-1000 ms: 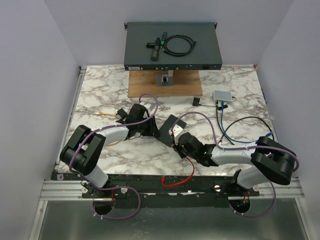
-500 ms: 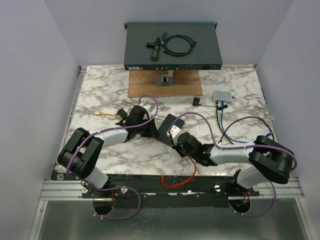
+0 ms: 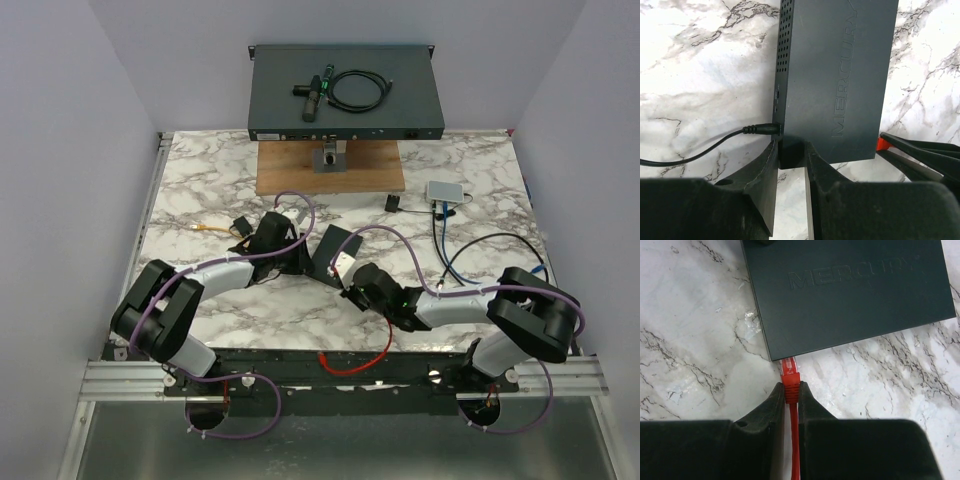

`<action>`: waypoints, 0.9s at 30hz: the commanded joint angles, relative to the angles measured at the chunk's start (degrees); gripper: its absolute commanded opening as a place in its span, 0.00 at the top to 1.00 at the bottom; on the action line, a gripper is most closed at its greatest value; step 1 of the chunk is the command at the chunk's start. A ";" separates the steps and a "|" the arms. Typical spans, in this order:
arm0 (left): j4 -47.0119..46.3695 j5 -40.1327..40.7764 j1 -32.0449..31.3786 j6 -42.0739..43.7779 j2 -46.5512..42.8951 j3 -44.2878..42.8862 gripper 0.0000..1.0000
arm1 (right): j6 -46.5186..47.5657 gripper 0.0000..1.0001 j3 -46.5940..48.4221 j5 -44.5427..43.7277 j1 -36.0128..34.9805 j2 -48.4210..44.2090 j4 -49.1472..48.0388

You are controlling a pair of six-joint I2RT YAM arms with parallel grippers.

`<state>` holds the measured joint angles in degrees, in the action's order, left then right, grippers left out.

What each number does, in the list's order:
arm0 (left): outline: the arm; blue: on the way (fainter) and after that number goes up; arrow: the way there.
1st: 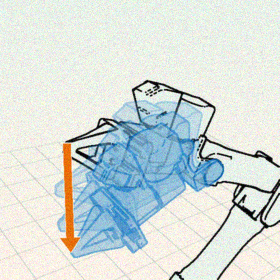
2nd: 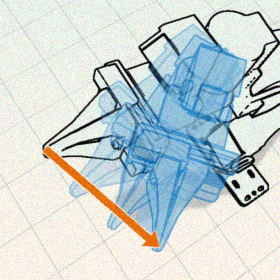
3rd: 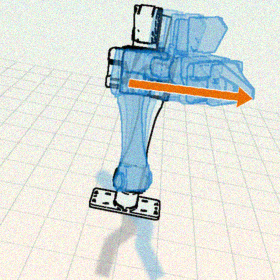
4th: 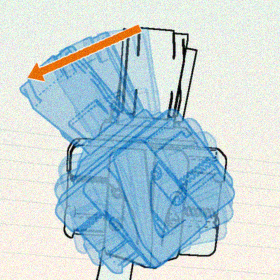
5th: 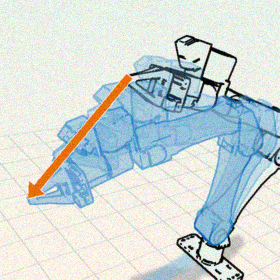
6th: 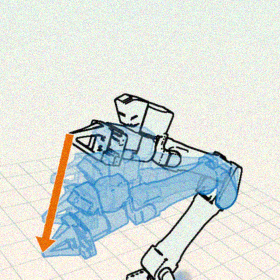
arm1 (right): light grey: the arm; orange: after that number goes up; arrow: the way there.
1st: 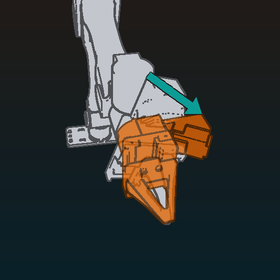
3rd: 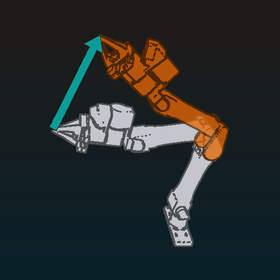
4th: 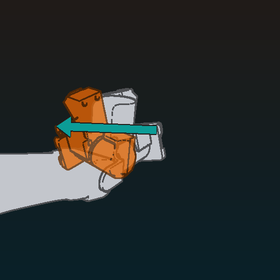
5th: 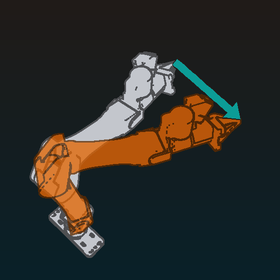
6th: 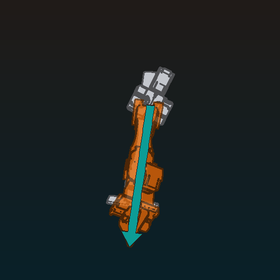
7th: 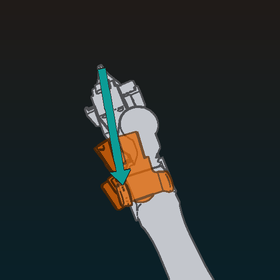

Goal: Insert the plug into the switch port
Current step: Insert the connector into the switch port.

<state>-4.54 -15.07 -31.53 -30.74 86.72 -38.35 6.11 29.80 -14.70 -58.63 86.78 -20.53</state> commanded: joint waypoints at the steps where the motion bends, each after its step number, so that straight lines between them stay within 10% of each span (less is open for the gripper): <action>1: 4.44 -11.83 -4.93 -1.52 -0.75 1.40 0.79 | 1.96 0.99 5.50 1.43 0.19 0.23 -21.17; 27: 6.04 -12.22 -9.62 -1.86 -5.83 4.30 0.80 | 4.88 0.99 12.21 23.12 0.27 -2.27 -20.02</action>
<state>-0.14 -9.39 -34.06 -28.82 81.01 -35.62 12.40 33.69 -4.60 -56.77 88.20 -16.73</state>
